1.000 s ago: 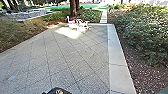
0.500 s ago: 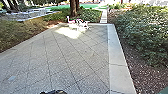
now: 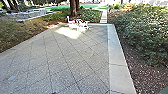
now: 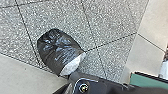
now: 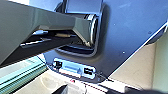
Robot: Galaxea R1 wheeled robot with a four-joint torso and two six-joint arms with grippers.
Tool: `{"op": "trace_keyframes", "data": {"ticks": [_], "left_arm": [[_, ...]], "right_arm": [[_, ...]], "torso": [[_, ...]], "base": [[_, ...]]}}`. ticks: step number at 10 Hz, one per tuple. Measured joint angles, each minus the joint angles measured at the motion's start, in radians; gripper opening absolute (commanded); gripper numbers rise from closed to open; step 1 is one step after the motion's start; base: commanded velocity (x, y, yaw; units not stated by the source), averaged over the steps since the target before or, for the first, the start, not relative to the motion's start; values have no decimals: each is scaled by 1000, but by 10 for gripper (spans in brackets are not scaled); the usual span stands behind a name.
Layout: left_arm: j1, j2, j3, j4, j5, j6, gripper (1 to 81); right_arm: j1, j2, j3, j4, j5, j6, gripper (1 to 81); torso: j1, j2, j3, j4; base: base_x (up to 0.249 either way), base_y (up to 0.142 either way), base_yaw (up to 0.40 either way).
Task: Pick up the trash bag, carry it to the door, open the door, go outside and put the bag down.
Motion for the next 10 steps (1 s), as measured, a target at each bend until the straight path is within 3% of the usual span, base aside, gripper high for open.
{"op": "trace_keyframes", "data": {"ticks": [3, 4, 9, 10], "left_arm": [[167, 81, -8, 42, -30, 41, 811], [224, 103, -14, 65, -59, 46, 811], [477, 200, -30, 214, -214, 71, 811], [513, 213, -33, 244, -244, 72, 811]], "right_arm": [[-4, 0, 0, 0, -1, 0, 811], [-5, 1, 0, 0, -1, 0, 811], [-24, 11, 6, 0, -5, 4, 811], [-24, 11, 7, 0, -4, 4, 811]], "torso": [[0, 0, 65, -2], [0, 0, 89, -13], [-1, 0, 233, -142], [-2, -1, 251, -159]], "base": [[0, 0, 0], [0, 0, 0], [0, 0, 0], [0, 0, 0]]}}
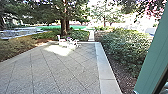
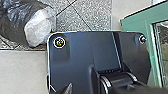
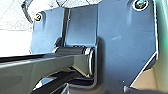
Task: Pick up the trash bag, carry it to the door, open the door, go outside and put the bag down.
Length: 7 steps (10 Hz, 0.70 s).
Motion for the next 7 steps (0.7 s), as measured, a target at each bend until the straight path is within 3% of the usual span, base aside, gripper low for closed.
{"op": "trace_keyframes", "data": {"ticks": [1, 5, 7], "left_arm": [[32, 15, -2, 28, -36, 0, 811], [143, 57, -4, 99, -153, 3, 811], [186, 66, -8, 119, -258, 3, 811]], "right_arm": [[-3, 2, 0, 0, 0, 5, 811], [-4, 2, 0, 0, -1, 5, 811], [-5, 2, 0, 0, -1, 5, 811]], "torso": [[-1, -1, 8, -6], [-1, -1, 11, -8], [-1, -1, 11, -8]], "base": [[0, 0, 0], [0, 0, 0], [0, 0, 0]]}}
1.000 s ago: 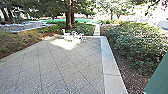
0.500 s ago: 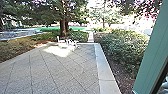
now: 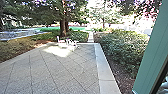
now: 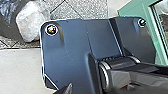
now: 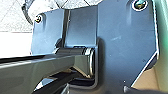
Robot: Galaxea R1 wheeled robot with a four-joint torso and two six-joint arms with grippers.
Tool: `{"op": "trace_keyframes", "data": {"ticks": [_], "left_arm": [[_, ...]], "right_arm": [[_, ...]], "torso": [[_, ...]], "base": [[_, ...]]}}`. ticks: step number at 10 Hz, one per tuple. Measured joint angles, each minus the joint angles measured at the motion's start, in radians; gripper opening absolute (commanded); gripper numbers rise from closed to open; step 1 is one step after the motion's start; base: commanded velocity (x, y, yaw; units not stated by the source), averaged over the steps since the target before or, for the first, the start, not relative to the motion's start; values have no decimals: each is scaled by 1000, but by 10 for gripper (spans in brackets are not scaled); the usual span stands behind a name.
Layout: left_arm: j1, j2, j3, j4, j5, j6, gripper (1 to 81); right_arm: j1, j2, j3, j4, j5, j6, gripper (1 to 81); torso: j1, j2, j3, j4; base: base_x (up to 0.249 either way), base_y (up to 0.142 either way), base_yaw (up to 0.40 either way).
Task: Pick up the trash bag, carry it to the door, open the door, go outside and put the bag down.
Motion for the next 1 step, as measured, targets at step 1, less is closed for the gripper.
{"op": "trace_keyframes", "data": {"ticks": [1], "left_arm": [[22, 5, -1, 7, -51, 0, 811]], "right_arm": [[0, 0, 0, 0, 0, 0, 811]], "torso": [[0, 0, 0, 0]], "base": [[0, 0, 0]]}}
